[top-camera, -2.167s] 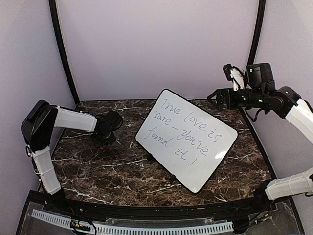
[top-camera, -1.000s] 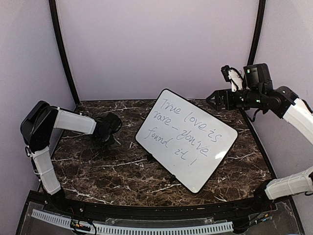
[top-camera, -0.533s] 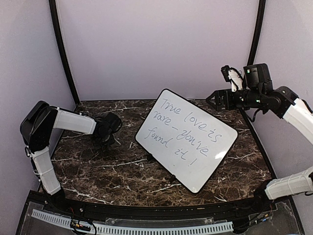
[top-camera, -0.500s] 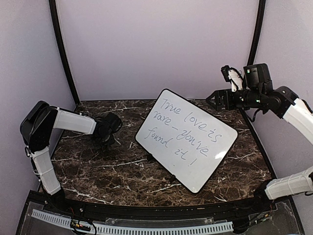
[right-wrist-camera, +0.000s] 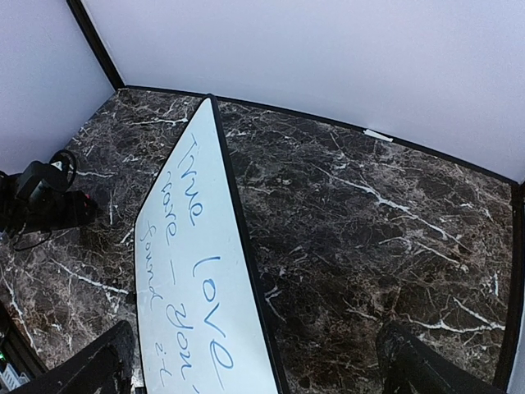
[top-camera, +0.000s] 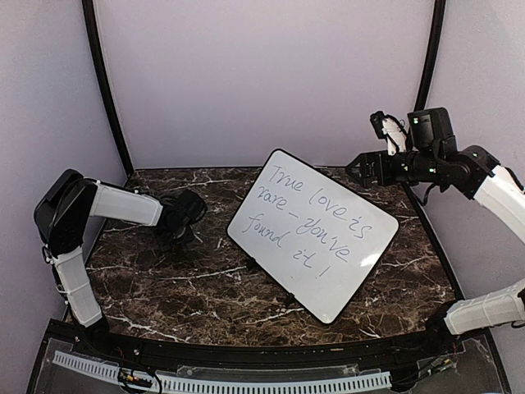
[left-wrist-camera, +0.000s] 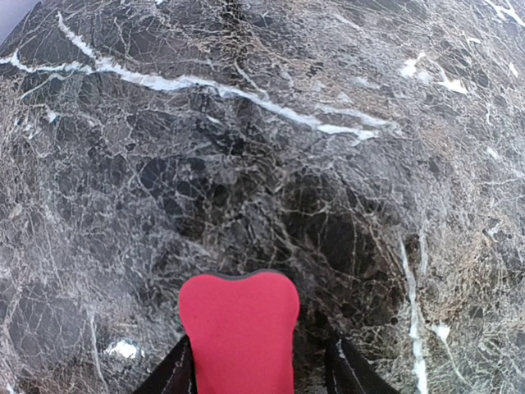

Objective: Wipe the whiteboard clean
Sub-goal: Pick up the whiteboard eraser from the center of the board.

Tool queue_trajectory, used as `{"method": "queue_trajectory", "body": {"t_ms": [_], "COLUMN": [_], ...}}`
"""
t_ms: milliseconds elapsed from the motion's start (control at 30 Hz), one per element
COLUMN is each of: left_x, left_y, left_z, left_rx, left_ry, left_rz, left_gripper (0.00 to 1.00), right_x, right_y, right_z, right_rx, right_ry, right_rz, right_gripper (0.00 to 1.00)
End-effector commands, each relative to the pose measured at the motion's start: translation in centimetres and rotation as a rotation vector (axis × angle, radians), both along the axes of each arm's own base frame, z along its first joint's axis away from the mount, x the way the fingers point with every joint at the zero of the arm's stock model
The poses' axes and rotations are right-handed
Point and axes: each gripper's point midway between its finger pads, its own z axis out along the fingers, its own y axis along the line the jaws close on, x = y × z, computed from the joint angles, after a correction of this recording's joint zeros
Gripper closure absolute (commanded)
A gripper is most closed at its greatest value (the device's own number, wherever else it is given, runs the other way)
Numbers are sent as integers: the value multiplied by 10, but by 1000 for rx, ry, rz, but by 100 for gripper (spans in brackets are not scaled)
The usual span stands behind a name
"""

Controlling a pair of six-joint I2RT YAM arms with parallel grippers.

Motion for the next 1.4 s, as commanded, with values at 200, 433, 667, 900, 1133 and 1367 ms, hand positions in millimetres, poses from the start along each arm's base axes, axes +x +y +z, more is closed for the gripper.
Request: {"method": "queue_trajectory", "body": {"t_ms": [200,433,667,900,1133,1367], "left_x": [-1,-1,-2,-4,-4,-5], "left_y": [3,3,2,2,1,1], "left_z": [17,19,17,11,6,4], "left_rx": [13,11,8,8,5,6], "left_ry": [-37,-44,-39,-21,-12,-1], "left_rz": [8,12,9,9,8,10], "left_gripper": [47,46,47,47,47,47], "right_x": [4,4,4,4,3,3], "right_y": [3,3,4,3,3,2], "right_z": [5,4,4,3,2,1], "right_rx": [20,19,19,18,15,13], "right_ry": [-26,-24,-23,-25,-22,-23], "right_rz": [11,10,12,11,10,7], "right_gripper": [1,1,1,1,1,1]}}
